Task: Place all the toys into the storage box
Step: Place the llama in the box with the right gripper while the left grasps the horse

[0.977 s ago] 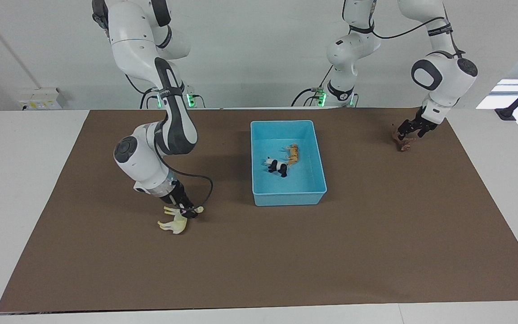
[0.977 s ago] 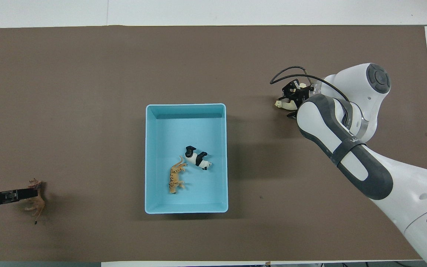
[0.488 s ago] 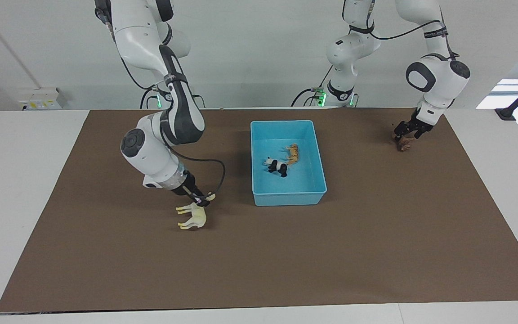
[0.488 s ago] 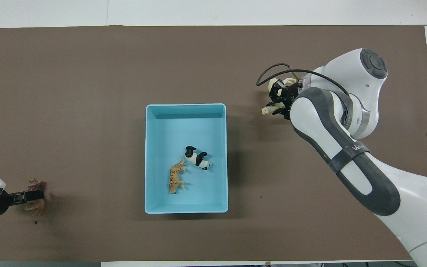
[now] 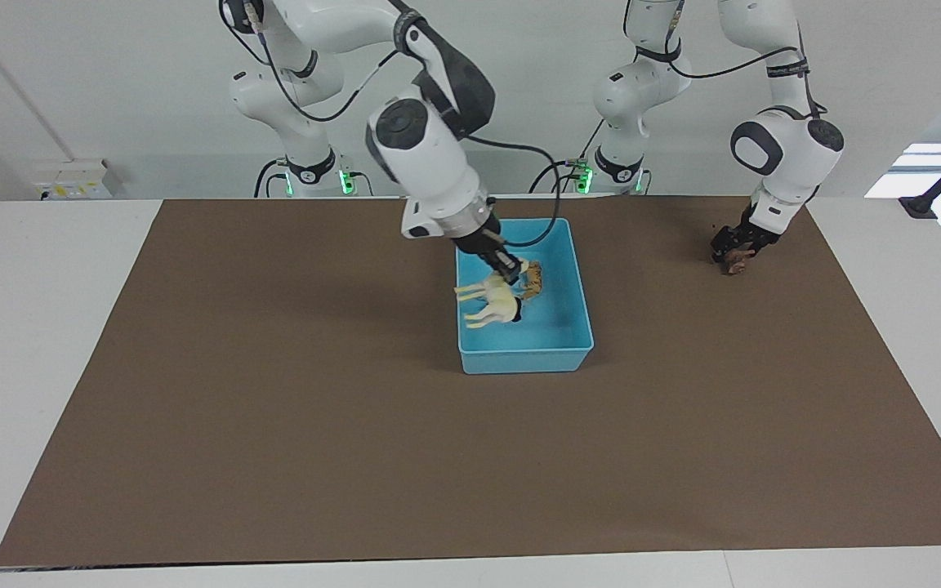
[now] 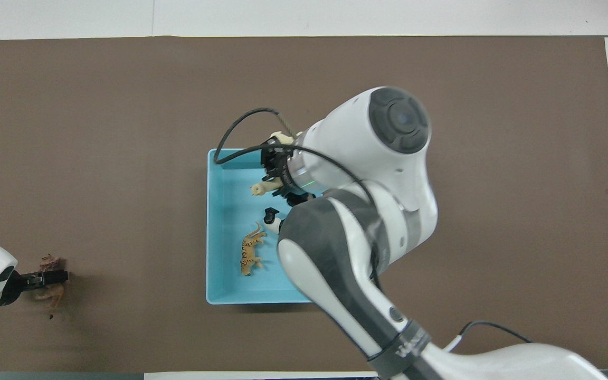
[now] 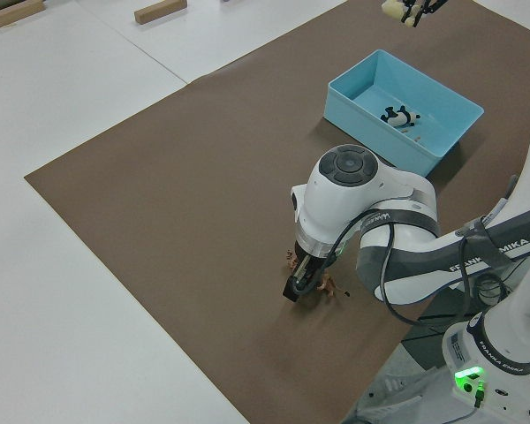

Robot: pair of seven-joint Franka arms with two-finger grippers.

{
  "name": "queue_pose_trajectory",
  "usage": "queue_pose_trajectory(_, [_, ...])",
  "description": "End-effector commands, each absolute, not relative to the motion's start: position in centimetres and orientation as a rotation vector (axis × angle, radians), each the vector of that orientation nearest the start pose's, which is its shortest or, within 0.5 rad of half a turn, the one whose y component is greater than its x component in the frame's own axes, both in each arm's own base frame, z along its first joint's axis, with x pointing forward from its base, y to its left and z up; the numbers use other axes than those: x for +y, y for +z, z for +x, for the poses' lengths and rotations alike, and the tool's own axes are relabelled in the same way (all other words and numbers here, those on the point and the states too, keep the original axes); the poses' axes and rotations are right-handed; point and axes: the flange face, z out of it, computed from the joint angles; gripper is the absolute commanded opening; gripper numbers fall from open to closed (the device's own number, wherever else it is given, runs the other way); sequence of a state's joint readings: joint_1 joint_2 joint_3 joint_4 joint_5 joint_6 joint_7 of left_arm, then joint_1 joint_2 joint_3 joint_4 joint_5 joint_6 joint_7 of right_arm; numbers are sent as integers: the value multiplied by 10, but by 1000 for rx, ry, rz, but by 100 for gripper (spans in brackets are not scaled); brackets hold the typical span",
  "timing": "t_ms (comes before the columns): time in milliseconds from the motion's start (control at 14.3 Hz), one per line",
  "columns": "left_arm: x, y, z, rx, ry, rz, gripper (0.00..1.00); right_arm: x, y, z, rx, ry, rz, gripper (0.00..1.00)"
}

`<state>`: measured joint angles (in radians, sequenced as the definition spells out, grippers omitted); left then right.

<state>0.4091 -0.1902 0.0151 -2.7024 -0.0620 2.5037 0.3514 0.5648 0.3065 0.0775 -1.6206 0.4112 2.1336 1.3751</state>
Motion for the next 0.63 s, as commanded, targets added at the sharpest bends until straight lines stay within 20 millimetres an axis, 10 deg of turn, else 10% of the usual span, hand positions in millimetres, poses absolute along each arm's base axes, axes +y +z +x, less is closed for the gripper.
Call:
queue_pose_trajectory(0, [156, 288, 369, -208, -30, -3163, 31, 389, 437, 515, 1219, 290, -2482, 0])
queue_pose_trajectory(70, [156, 288, 369, -208, -25, -3164, 12, 393, 430, 504, 1205, 285, -2494, 0])
queue_pose_trajectory(140, [156, 289, 370, -205, -25, -3165, 10, 393, 427, 499, 1200, 282, -2498, 63])
queue_pose_trajectory(209, [157, 291, 372, -205, -32, -3163, 10, 398, 429, 494, 1186, 289, -2510, 100])
queue_pose_trajectory(349, [161, 307, 387, -200, -42, -3163, 10, 408, 444, 491, 1158, 315, -2549, 100])
queue_pose_trajectory(558, [152, 363, 437, -231, -2, -3176, 10, 351, 509, 529, 1155, 225, -2596, 100])
